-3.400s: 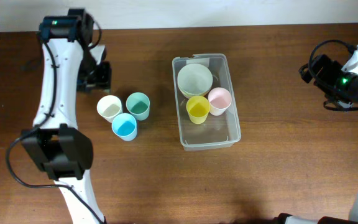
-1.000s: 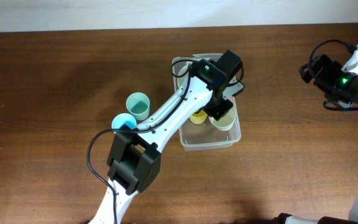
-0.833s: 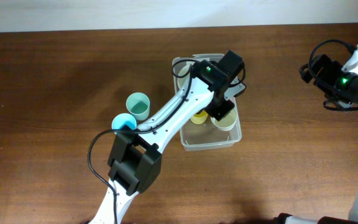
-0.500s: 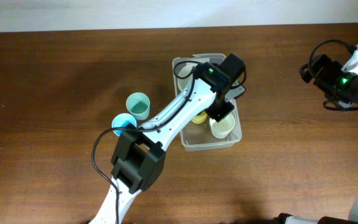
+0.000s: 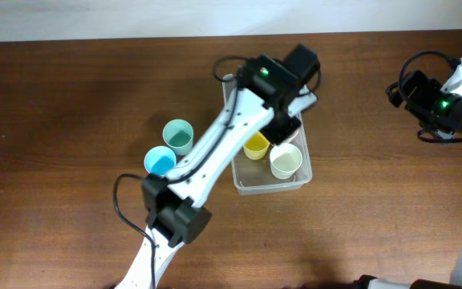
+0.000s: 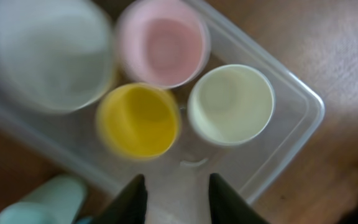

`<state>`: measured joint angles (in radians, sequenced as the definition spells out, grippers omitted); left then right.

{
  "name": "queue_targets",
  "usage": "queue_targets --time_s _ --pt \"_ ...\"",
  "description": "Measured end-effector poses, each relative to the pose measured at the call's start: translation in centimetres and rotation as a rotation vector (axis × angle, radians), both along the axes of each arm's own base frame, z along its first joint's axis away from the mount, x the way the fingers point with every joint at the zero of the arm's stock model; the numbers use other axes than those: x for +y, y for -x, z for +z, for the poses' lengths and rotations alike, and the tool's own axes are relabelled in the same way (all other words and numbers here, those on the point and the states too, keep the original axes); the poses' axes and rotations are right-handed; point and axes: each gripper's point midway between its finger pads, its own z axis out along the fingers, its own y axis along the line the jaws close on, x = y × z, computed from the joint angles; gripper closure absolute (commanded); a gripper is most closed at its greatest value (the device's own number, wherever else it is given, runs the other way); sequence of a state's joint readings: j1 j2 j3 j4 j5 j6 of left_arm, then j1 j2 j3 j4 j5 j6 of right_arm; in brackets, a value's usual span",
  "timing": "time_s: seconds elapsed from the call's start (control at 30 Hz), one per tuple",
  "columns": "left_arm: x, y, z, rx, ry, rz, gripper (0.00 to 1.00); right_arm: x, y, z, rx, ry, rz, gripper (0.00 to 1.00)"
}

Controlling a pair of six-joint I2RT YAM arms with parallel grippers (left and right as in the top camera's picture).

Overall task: Pack container
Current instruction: 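Carry the cream cup with the left gripper into the container, release, then move the left gripper to the green cup and grasp it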

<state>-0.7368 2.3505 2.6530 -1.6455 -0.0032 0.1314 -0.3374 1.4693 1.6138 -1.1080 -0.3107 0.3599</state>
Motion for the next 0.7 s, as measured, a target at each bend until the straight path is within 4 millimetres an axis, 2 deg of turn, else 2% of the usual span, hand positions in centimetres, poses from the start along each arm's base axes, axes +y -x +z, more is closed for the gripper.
queue_targets --time_s 0.03,0.1,0.17,0.33,0.43,0.53,0.67,0.7 --pt "0.7 -0.4 1.2 -0.031 0.003 0.026 0.48 0.0 0.0 0.0 0.000 0.001 0.001 0.01" --pt "2.0 -1.8 3.2 -0.095 0.018 0.095 0.46 0.0 0.0 0.0 0.000 0.000 0.001 0.01" --pt "4.1 -3.3 4.2 -0.133 0.013 0.170 0.44 0.0 0.0 0.0 0.000 0.000 0.001 0.01" --pt "10.7 -7.1 3.9 -0.129 -0.009 0.380 0.43 0.0 0.0 0.0 0.000 0.001 0.001 0.01" --pt "15.4 -8.7 2.3 -0.061 -0.014 0.504 0.43 0.0 0.0 0.0 0.000 0.000 0.001 0.01" --pt "19.3 -8.9 -0.4 0.057 -0.024 0.601 0.43 0.0 0.0 0.0 0.000 0.001 0.000 0.01" --pt "23.3 -8.3 -4.7 0.203 -0.054 0.698 0.43 0.0 0.0 0.0 0.000 0.000 0.001 0.01" --pt "23.8 -8.4 -5.5 0.217 -0.055 0.710 0.43 0.0 0.0 0.0 0.000 0.000 0.001 0.01"
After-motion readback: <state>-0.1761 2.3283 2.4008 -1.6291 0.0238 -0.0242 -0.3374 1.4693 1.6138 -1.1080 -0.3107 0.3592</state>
